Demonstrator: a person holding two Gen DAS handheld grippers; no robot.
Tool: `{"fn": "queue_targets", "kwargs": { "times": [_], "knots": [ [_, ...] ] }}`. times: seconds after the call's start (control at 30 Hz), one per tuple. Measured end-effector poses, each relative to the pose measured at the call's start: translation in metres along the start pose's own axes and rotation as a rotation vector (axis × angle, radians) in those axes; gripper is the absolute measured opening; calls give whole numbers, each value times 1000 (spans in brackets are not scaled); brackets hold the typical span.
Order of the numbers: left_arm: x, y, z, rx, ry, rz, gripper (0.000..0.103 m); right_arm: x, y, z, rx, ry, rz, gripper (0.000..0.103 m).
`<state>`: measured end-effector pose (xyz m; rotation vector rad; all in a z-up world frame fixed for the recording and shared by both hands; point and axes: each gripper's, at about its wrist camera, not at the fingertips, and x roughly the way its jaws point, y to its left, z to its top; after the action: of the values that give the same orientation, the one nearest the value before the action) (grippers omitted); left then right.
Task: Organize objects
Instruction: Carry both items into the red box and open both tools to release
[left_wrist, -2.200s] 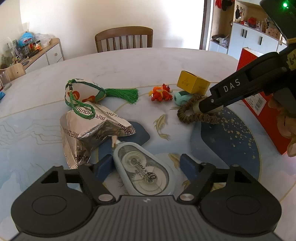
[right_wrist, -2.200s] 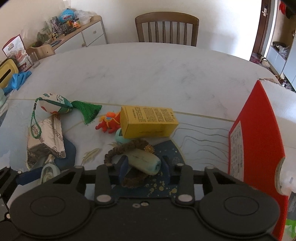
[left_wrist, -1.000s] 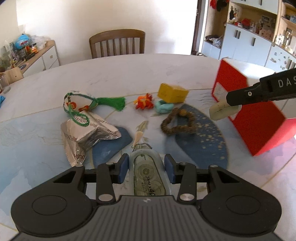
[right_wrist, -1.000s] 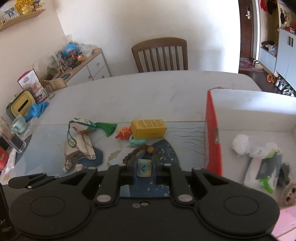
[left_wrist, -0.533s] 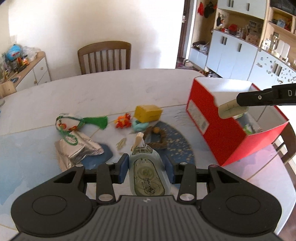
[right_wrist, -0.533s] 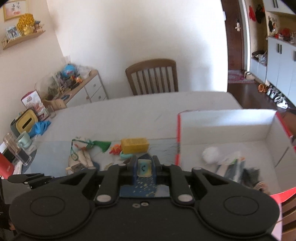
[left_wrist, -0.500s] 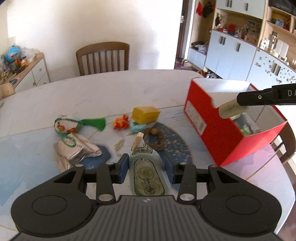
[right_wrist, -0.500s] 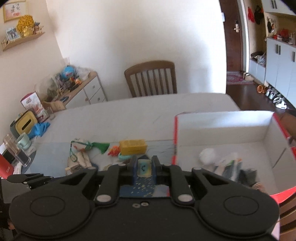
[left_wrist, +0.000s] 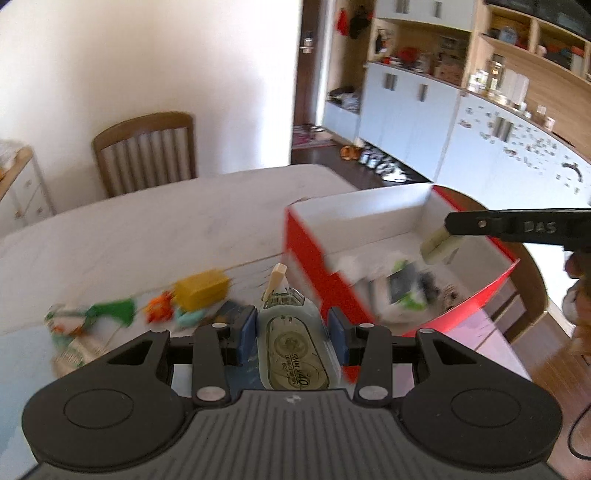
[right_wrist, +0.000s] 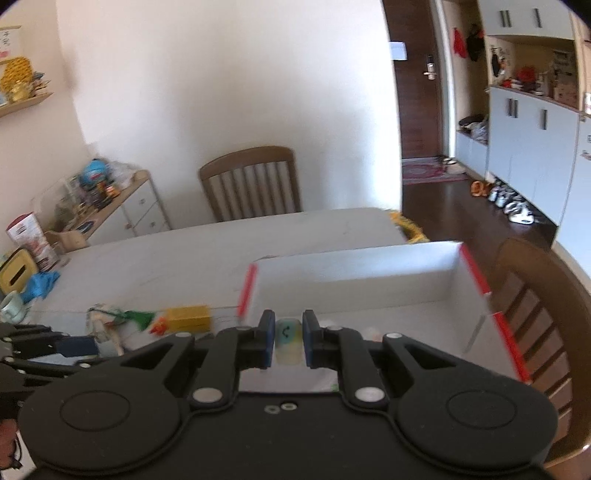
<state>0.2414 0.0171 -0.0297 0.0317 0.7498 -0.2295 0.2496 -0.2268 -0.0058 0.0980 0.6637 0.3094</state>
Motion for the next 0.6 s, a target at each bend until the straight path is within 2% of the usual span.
{"fn": "queue_targets", "kwargs": {
  "times": [0.23,0.4,0.6],
  "knots": [
    [26,-46,31,93,15,-39,41,5,-42,0,22,5,-49,14],
    [58,-73,48,118,63,-60,41,15,-69,-2,46,23,-63,14],
    [102,-91,61,128,134,-34,41,29,-91,-7,54,66,-34,14]
  ]
}}
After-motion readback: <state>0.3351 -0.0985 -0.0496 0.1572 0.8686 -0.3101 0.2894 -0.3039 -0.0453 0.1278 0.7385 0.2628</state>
